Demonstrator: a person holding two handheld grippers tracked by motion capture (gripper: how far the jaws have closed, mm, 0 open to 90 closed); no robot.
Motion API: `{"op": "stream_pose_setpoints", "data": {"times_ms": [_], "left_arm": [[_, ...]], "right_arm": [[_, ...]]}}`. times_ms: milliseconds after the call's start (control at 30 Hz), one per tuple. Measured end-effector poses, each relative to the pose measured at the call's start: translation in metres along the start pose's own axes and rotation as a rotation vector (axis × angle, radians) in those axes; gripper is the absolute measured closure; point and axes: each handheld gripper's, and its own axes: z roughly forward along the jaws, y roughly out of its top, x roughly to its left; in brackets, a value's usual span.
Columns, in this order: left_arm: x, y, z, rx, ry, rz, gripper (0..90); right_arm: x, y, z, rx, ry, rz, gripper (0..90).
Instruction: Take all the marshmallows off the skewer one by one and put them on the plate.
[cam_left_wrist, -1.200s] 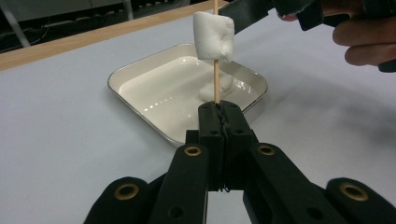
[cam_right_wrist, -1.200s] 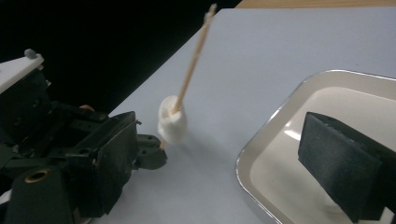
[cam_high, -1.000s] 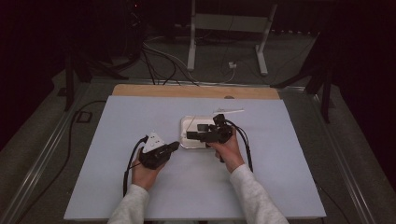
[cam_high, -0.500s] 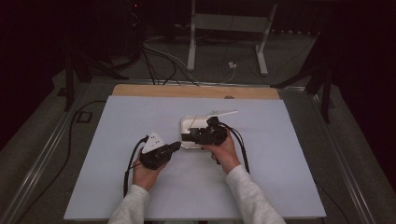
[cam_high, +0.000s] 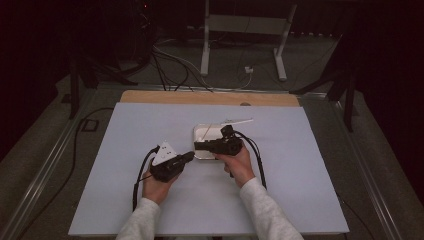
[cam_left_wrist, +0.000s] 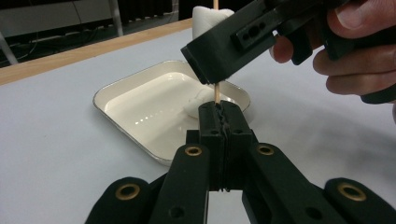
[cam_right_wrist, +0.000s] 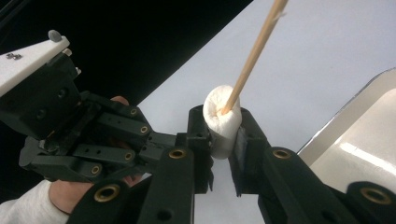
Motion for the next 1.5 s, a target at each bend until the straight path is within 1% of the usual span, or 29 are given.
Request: {"op": "stream_pose_setpoints", "data": {"times_ms": [167,400,500,533,567,600,633,667,700,767,833,933,1000,1033,1100,1133,1200,1333,1367,1400,1433,1467,1500], "left_arm": [[0.001,-0.002,0.001,-0.006,0.002,0.01,90.0],[0.001,-0.003,-0.001,-0.015,0.004,0.035,90.0],[0.001,-0.003,-0.001,-0.018,0.014,0.051,90.0],[0.0,-0.004,-0.001,-0.019,0.024,0.062,90.0],[0.0,-0.004,-0.001,-0.015,0.022,0.063,90.0],[0.0,-0.005,-0.001,-0.007,0.033,0.067,90.0],[0.0,-0.008,0.001,0.023,0.057,0.092,90.0],[0.001,-0.011,0.0,0.023,0.054,0.092,90.0],[0.002,-0.01,-0.001,0.009,0.041,0.074,90.0],[-0.003,-0.008,0.001,0.02,0.044,0.108,90.0],[-0.004,-0.008,0.003,0.014,0.034,0.098,90.0],[-0.003,-0.008,0.002,0.008,0.039,0.103,90.0],[-0.002,-0.008,0.0,0.02,0.049,0.121,90.0],[-0.001,-0.008,0.0,0.023,0.046,0.122,90.0],[-0.001,-0.008,-0.001,0.025,0.062,0.137,90.0],[-0.001,-0.008,-0.001,0.025,0.06,0.136,90.0],[-0.002,-0.008,-0.003,0.033,0.073,0.157,90.0],[-0.001,-0.009,-0.004,0.036,0.089,0.159,90.0],[-0.001,-0.008,-0.003,0.038,0.089,0.154,90.0],[-0.002,-0.009,-0.002,0.046,0.1,0.162,90.0],[-0.002,-0.01,0.0,0.076,0.12,0.175,90.0],[0.0,-0.013,0.0,0.107,0.138,0.177,90.0],[0.004,-0.016,-0.001,0.105,0.14,0.152,90.0]], "right_arm": [[0.0,0.001,-0.002,-0.014,-0.008,0.01,80.6],[0.001,0.004,-0.008,-0.024,-0.007,0.017,80.7],[0.001,0.005,-0.01,-0.034,-0.003,0.022,80.7],[0.001,0.005,-0.01,-0.037,-0.003,0.024,80.7],[0.001,0.006,-0.011,-0.041,-0.005,0.025,80.8],[0.002,0.007,-0.013,-0.048,-0.008,0.027,81.0],[0.001,0.008,-0.016,-0.065,-0.013,0.033,81.4],[-0.001,0.01,-0.022,-0.107,-0.016,0.053,81.4],[-0.004,0.014,-0.029,-0.125,-0.012,0.069,81.3],[-0.003,0.018,-0.035,-0.088,-0.041,0.018,81.2],[0.0,0.02,-0.038,-0.079,-0.056,-0.004,81.1],[-0.002,0.021,-0.041,-0.09,-0.052,0.013,81.0],[-0.004,0.02,-0.042,-0.095,-0.043,0.024,80.9],[-0.005,0.02,-0.042,-0.095,-0.042,0.026,80.9],[-0.005,0.021,-0.043,-0.1,-0.041,0.025,80.9],[-0.005,0.022,-0.043,-0.104,-0.038,0.028,80.9],[-0.006,0.022,-0.045,-0.113,-0.033,0.035,80.8],[-0.007,0.023,-0.047,-0.115,-0.034,0.03,80.8],[-0.008,0.023,-0.048,-0.123,-0.03,0.035,80.8],[-0.009,0.023,-0.049,-0.128,-0.03,0.038,80.9],[-0.01,0.024,-0.051,-0.141,-0.032,0.04,81.1],[-0.012,0.025,-0.058,-0.187,-0.036,0.054,81.4],[-0.015,0.027,-0.069,-0.254,-0.028,0.079,81.6]]}}
